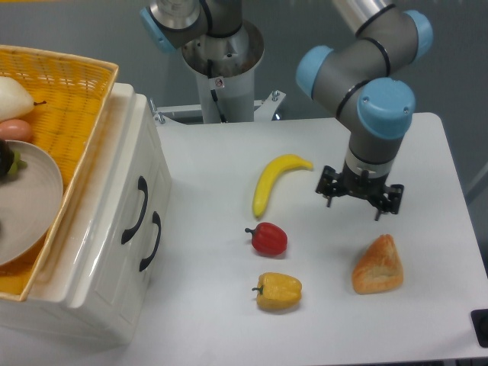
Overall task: Slide the top white drawer open
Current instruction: 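Move the gripper over the banana toward the white cabinet's upper drawer handle, then lower the gripper onto the upper drawer's black handle and close on it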
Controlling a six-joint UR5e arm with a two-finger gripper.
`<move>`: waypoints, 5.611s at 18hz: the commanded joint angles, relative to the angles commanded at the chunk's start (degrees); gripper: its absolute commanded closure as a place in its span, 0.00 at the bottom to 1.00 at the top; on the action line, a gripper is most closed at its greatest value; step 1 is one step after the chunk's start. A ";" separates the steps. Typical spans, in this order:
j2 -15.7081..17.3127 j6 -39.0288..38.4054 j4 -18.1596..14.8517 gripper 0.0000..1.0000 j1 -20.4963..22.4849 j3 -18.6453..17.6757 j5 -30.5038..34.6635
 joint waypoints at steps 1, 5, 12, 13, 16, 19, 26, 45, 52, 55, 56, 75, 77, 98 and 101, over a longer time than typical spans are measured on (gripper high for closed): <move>0.70 -1.93 -0.53 0.00 -0.88 0.00 -0.18; 2.90 -8.35 -1.94 0.00 -4.13 0.09 -3.25; 3.78 -11.01 -5.45 0.00 -6.69 0.09 -6.34; 3.78 -11.09 -5.89 0.00 -6.86 0.17 -6.77; 3.78 -13.19 -7.12 0.00 -7.13 0.26 -8.53; 3.78 -17.41 -7.12 0.00 -8.53 0.79 -9.85; 3.25 -21.46 -7.21 0.00 -12.13 1.32 -11.79; -0.09 -27.53 -8.62 0.00 -20.13 4.83 -14.07; -0.09 -27.62 -8.53 0.00 -21.01 4.66 -14.16; -0.09 -27.62 -8.53 0.00 -21.01 4.48 -14.16; -0.09 -27.62 -8.53 0.00 -21.01 4.48 -14.42; -0.09 -28.67 -8.53 0.00 -21.98 2.81 -14.69; -0.09 -28.94 -8.44 0.00 -21.98 2.72 -14.60; 0.53 -28.85 -7.92 0.34 -23.39 3.08 -11.26; 0.62 -28.85 -7.92 0.42 -23.39 3.08 -11.26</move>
